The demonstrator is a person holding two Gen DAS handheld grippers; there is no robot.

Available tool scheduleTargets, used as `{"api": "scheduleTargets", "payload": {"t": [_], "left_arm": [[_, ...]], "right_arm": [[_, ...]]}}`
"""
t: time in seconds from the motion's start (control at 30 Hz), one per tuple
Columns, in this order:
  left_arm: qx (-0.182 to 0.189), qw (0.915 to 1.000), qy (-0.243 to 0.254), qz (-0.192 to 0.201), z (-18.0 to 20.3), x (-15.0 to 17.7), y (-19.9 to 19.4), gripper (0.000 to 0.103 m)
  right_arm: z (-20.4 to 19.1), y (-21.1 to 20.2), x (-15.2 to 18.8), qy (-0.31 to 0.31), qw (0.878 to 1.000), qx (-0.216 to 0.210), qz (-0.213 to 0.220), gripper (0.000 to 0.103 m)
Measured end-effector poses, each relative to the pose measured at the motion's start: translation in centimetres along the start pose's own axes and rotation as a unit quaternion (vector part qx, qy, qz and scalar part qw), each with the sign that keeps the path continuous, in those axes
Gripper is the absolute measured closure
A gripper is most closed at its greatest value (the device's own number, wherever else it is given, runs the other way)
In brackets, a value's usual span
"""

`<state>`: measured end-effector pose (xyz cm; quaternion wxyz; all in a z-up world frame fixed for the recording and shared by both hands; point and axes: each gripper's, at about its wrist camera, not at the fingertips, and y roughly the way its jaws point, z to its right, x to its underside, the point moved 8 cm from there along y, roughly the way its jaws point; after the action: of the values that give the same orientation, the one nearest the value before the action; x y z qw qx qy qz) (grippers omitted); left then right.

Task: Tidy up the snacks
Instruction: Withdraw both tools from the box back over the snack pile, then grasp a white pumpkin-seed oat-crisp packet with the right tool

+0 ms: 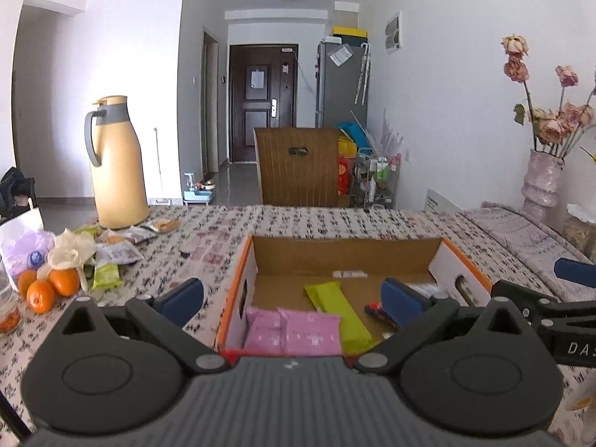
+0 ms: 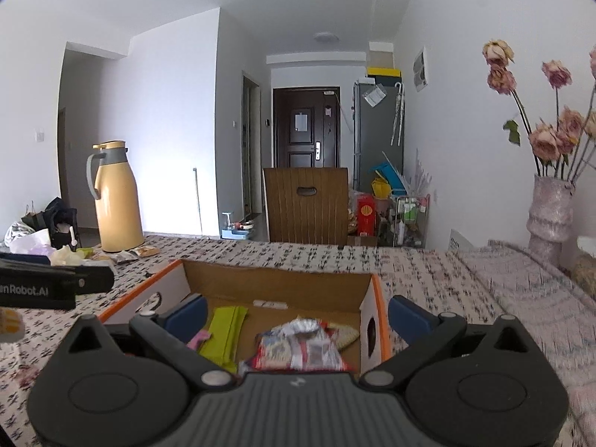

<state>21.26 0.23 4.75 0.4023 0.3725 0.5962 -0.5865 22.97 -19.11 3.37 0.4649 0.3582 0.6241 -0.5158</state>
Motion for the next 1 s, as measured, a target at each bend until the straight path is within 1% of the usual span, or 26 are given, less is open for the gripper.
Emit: {"api": "scheduleTargets", "payload": {"t": [0.23, 0.33, 0.43, 0.57, 0.67, 0.77, 1.0], "left_arm": [[0.017, 0.9996, -0.007, -0.023, 0.3, 2.7, -1.7, 0.0], [0.023, 0.9992, -0.007, -0.032, 0.2, 4.0, -2.3, 0.0], [0.029, 0.9988, -0.005, -0.04, 0.0, 5.2, -2.9, 0.0], [0.03, 0.9978, -0.002, -0.06, -0.2, 7.0, -3.1, 0.0], [0.032, 0.9967, -0.005, -0.075, -0.4, 8.0, -3.2, 0.0], [0.03, 0.9962, -0.001, -0.082, -0.4, 8.8, -3.3, 0.0], [0.029, 0.9941, 0.002, -0.104, -0.5, 10.0, -3.2, 0.0]], "right_arm": [[0.1, -2.6, 2.3, 0.017, 1.0, -0.003, -0.016, 0.0], [0.4, -3.5, 3.4, 0.033, 0.999, -0.001, -0.018, 0.0], [0.6, -4.2, 4.8, 0.044, 0.999, 0.003, -0.032, 0.0], [1.1, -5.0, 6.6, 0.058, 0.997, 0.003, -0.052, 0.0], [1.4, -5.8, 7.7, 0.06, 0.996, 0.006, -0.062, 0.0], [1.6, -6.2, 8.7, 0.053, 0.996, 0.012, -0.074, 0.0], [1.8, -6.0, 11.4, 0.036, 0.992, 0.034, -0.114, 0.0]]}}
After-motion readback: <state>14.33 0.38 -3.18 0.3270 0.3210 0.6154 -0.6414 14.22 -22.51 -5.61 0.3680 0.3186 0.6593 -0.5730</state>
